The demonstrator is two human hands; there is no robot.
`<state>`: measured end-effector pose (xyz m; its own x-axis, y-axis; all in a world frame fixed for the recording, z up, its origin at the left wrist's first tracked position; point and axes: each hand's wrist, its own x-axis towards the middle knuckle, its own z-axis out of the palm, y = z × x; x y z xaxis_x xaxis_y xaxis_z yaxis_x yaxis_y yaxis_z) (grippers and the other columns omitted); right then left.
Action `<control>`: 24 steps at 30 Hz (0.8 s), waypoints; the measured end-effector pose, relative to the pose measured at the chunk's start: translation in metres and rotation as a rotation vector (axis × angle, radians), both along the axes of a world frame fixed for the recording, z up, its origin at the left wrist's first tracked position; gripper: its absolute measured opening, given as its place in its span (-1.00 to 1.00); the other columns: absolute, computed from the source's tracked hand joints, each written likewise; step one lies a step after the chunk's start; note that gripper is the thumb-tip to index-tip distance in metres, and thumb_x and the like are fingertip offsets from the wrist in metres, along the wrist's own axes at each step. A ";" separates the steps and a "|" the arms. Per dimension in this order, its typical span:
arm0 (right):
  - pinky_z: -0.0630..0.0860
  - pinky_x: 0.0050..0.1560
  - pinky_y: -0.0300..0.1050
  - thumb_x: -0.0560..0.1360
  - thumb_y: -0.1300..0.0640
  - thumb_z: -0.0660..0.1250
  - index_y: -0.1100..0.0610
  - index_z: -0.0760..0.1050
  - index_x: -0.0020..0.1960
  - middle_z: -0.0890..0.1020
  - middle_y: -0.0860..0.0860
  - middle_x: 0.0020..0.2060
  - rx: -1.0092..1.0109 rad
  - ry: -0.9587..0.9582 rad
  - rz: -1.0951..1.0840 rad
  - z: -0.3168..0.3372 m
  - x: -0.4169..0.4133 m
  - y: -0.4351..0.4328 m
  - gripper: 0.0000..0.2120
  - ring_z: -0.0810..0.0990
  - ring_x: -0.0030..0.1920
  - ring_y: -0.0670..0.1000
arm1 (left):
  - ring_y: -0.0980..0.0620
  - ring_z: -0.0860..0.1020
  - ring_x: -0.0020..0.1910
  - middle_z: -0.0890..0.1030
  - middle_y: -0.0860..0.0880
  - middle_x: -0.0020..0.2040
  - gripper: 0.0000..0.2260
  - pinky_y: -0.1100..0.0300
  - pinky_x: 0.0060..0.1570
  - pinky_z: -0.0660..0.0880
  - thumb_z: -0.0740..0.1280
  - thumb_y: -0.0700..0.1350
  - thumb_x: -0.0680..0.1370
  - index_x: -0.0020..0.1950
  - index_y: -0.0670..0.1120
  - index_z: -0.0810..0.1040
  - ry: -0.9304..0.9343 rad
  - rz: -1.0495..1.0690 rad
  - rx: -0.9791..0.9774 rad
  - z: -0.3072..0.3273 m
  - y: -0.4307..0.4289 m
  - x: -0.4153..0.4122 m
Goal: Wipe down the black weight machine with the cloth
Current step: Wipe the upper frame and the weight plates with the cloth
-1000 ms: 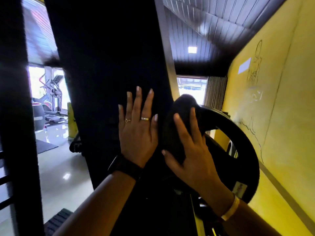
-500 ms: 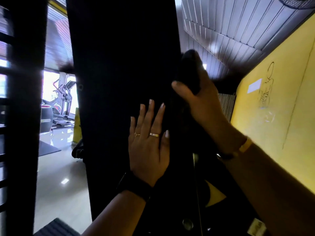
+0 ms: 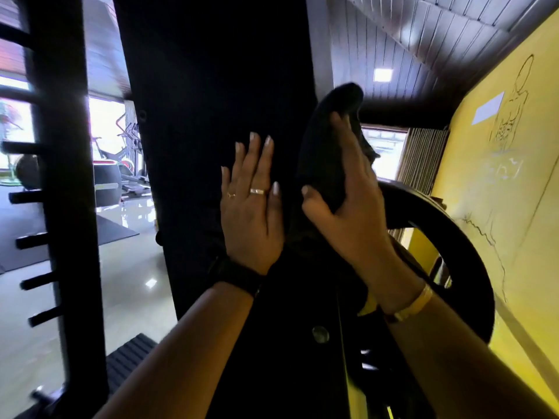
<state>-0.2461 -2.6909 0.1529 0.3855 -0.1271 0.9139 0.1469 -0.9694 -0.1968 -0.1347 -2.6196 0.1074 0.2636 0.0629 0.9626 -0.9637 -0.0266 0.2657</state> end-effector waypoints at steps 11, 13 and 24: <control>0.27 0.39 0.19 0.34 -0.15 0.26 -0.23 -0.08 0.51 0.08 -0.13 0.54 0.159 0.212 -0.051 -0.129 -0.062 0.005 -0.16 0.27 0.44 0.11 | -0.12 0.08 0.54 0.19 -0.20 0.55 -0.56 -0.04 0.52 0.00 0.02 -0.10 0.66 0.54 -0.18 0.16 0.118 0.053 0.051 -0.026 0.001 -0.017; 0.25 0.36 0.06 0.34 -0.17 0.26 -0.26 -0.11 0.50 0.06 -0.16 0.54 0.176 0.229 -0.048 -0.141 -0.067 0.003 -0.15 0.30 0.40 0.06 | -0.10 0.05 0.55 0.17 -0.18 0.55 -0.55 -0.05 0.52 0.01 0.02 -0.08 0.66 0.55 -0.18 0.13 0.157 0.056 0.056 -0.044 -0.001 -0.025; -0.05 0.25 -0.35 0.39 -0.27 0.13 -0.44 -0.40 0.41 -0.30 -0.47 0.42 0.245 0.429 -0.085 -0.205 -0.098 0.005 -0.17 0.11 0.35 -0.11 | 0.08 -0.05 0.57 0.02 0.02 0.56 -0.49 0.15 0.53 -0.04 0.03 -0.04 0.65 0.56 -0.03 -0.08 0.246 0.085 0.287 -0.140 0.006 -0.079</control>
<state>-0.3436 -2.6855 -0.0518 0.6993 -0.3652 0.6145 -0.0750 -0.8923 -0.4451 -0.2133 -2.6132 -0.0322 0.4941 -0.1685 0.8529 -0.8633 -0.2109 0.4585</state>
